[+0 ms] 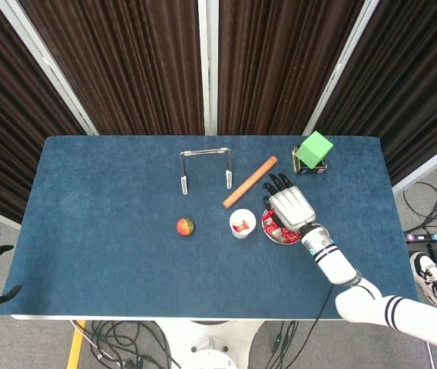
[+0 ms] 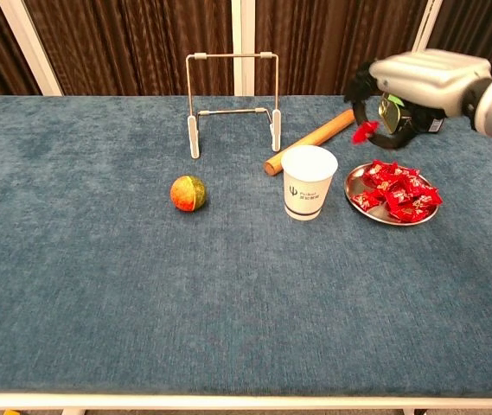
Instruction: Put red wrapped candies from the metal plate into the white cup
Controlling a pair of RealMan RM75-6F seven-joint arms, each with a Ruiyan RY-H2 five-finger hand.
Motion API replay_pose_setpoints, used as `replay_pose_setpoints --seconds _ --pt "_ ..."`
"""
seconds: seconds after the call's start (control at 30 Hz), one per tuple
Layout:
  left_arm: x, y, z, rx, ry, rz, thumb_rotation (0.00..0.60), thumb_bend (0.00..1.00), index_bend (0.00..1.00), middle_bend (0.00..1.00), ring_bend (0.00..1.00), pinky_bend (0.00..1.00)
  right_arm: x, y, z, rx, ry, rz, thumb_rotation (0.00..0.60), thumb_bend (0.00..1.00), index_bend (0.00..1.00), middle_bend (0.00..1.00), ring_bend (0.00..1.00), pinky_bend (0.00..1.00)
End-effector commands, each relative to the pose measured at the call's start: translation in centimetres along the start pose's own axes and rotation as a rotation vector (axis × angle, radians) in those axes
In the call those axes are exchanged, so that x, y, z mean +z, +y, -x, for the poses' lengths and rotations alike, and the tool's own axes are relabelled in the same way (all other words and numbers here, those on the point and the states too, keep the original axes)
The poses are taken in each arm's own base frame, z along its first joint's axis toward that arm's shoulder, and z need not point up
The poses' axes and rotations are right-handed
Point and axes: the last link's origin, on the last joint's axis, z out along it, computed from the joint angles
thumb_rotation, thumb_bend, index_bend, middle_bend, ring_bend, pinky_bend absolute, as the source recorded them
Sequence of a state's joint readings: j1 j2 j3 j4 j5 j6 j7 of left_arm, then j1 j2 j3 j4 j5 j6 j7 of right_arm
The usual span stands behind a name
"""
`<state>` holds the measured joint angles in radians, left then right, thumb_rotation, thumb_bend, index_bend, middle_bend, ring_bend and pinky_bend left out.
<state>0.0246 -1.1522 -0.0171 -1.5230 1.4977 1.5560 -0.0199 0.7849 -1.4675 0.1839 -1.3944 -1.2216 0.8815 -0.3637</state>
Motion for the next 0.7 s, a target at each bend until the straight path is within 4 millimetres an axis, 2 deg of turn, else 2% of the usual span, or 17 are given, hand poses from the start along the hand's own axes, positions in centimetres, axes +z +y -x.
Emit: replay_pose_setpoints --seconds 0.03,0.2,0.33,0.47,0.53,0.7 --pt "-0.1 0.0 -0.1 0.001 0.002 0.000 0.600 0.00 0.32 0.19 0.11 0.19 1.7 -1.6 -1.0 -0.033 -0.002 -0.028 0.600 0.38 0.62 0.19 0.01 0.08" --pt "-0.1 -0.1 -0.1 0.001 0.002 -0.002 0.600 0.00 0.32 0.19 0.11 0.19 3.1 -3.6 -0.6 -0.085 -0.029 -0.051 0.600 0.38 0.60 0.18 0.01 0.08" --pt "-0.2 -0.2 0.0 -0.002 0.000 -0.009 0.600 0.00 0.32 0.19 0.11 0.19 3.3 -4.5 -0.3 -0.098 -0.041 -0.062 0.600 0.38 0.57 0.18 0.01 0.08" --pt "-0.2 -0.3 0.1 -0.006 -0.002 -0.012 0.600 0.00 0.32 0.19 0.11 0.19 3.2 -4.9 -0.1 -0.094 -0.048 -0.067 0.600 0.38 0.50 0.17 0.01 0.08" --pt "-0.3 -0.4 0.1 -0.005 -0.001 -0.013 0.600 0.00 0.32 0.19 0.11 0.19 3.1 -4.8 -0.1 -0.097 -0.047 -0.067 0.600 0.35 0.44 0.16 0.01 0.08" --pt "-0.3 -0.4 0.0 -0.004 0.004 -0.011 0.600 0.00 0.32 0.19 0.11 0.19 2.7 -4.7 -0.5 -0.077 -0.035 -0.061 0.600 0.20 0.30 0.15 0.01 0.08"
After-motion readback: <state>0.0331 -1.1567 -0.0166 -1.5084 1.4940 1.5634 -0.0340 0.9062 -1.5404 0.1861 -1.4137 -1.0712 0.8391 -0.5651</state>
